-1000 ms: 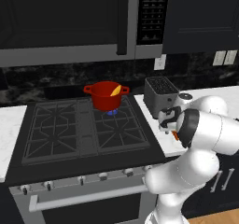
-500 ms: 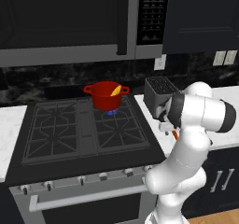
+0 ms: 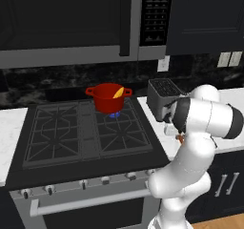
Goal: Put the corn and carrot in the pot. Retrieve the spatula and lightly stir the vegetables in the pot.
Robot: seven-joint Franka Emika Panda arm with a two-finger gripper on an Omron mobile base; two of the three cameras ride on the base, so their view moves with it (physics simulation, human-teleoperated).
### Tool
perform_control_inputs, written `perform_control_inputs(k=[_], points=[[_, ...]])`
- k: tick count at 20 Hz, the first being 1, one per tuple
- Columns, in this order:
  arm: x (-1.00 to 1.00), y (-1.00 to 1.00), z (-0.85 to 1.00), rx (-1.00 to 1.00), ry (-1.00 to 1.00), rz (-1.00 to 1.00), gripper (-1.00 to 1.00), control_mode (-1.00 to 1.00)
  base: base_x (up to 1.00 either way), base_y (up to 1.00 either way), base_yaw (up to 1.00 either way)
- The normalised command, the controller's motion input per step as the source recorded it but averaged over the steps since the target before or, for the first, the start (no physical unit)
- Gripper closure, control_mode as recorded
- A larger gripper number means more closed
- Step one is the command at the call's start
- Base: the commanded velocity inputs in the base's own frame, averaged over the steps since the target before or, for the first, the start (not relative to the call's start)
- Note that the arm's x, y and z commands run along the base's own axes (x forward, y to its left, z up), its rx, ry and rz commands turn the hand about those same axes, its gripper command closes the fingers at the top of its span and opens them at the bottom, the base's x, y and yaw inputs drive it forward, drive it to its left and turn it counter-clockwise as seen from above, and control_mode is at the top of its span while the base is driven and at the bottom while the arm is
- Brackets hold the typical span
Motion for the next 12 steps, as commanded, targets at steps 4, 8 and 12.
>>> perform_control_inputs(k=[4,8,12], points=[[-1.0,0.04,0.88,0.05,-0.19,0.0,1.0,-1.0,0.0,0.0,0.0],[-0.97,0.48,1.0,0.14,-0.08,-0.03,1.0,-1.0,0.0,0.0,0.0],[-0.71,0.84,0.94,0.25,0.0,-0.14,1.0,-1.0,0.0,0.0,0.0]])
